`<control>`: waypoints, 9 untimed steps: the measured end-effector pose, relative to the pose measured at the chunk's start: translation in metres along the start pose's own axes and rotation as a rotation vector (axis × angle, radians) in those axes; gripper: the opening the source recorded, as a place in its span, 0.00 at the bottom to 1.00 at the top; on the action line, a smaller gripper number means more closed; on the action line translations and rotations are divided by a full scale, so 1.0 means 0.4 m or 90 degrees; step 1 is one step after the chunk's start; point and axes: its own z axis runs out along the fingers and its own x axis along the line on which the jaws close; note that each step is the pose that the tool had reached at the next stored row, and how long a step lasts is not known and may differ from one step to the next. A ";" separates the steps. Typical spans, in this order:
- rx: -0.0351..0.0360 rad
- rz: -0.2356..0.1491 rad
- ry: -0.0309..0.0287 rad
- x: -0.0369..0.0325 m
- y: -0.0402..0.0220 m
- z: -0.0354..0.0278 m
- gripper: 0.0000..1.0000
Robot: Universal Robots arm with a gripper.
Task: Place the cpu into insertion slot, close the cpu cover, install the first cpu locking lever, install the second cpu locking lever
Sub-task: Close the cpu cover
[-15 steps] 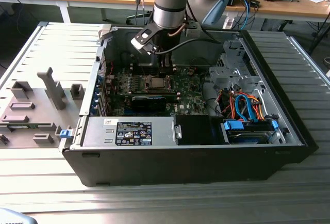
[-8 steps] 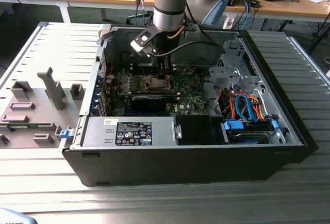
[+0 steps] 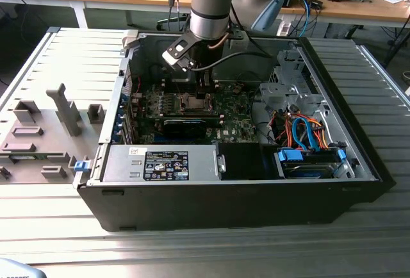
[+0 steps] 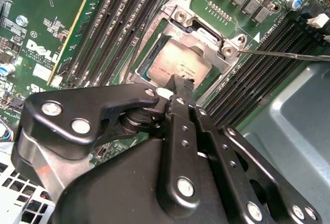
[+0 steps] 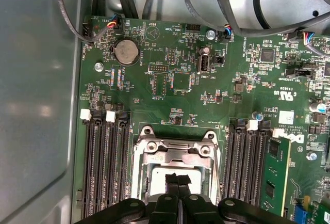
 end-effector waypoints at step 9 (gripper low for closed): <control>0.0000 0.000 0.0000 0.000 0.000 0.003 0.11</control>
